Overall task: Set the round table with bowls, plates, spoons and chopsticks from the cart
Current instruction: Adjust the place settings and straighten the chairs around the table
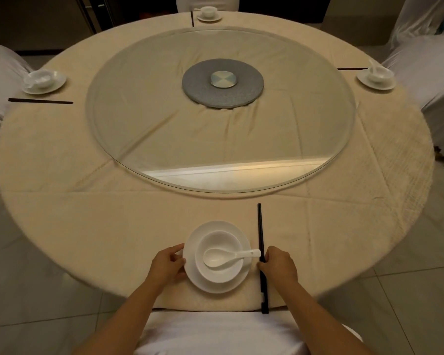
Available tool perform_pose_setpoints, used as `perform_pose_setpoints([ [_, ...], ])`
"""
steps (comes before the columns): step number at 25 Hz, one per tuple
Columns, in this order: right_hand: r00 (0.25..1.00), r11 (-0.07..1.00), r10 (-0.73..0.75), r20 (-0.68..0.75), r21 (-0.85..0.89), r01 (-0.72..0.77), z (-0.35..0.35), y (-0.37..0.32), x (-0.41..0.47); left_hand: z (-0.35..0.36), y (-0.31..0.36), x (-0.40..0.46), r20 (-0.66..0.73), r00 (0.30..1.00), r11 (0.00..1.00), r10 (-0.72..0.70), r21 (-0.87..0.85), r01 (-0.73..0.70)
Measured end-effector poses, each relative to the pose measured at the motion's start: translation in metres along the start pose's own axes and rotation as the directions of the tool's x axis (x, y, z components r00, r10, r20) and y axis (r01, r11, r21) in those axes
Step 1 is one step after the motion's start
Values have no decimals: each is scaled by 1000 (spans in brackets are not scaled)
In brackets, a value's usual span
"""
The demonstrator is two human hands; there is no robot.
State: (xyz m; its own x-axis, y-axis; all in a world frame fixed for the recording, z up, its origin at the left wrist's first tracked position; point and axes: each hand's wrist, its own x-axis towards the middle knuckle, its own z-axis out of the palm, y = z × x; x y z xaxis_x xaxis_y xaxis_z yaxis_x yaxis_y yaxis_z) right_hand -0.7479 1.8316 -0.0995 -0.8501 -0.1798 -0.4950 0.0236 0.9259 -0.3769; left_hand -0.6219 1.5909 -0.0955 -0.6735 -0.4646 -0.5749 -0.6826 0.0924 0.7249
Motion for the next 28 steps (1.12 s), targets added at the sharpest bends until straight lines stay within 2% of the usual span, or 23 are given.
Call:
perform_pose_setpoints([
  [3,999,999,32,27,-10,-31,-13,-1,-3,-11,11,3,2,999,972,43,230,-42],
  [6,998,998,61,13,-6,-61,-42,-5,-7,-22,42,2,-16,984,909,177,385,-157],
  [9,997,996,65,-42,69,-62,-84,-8,-11,-17,94,-7,52,939,839,340,434,-328],
  [14,982,980,24,-187,196,13,-170,5,-31,25,195,-38,167,805,684,569,447,-577],
  [18,956,969,-27,-293,228,97,-242,49,-53,87,269,-77,242,702,557,670,461,-691],
  [21,932,965,-63,-357,216,148,-293,97,-69,146,309,-109,265,652,488,711,483,-727],
  [28,850,954,-167,-499,135,267,-411,230,-94,320,389,-191,236,594,464,769,434,-772],
])
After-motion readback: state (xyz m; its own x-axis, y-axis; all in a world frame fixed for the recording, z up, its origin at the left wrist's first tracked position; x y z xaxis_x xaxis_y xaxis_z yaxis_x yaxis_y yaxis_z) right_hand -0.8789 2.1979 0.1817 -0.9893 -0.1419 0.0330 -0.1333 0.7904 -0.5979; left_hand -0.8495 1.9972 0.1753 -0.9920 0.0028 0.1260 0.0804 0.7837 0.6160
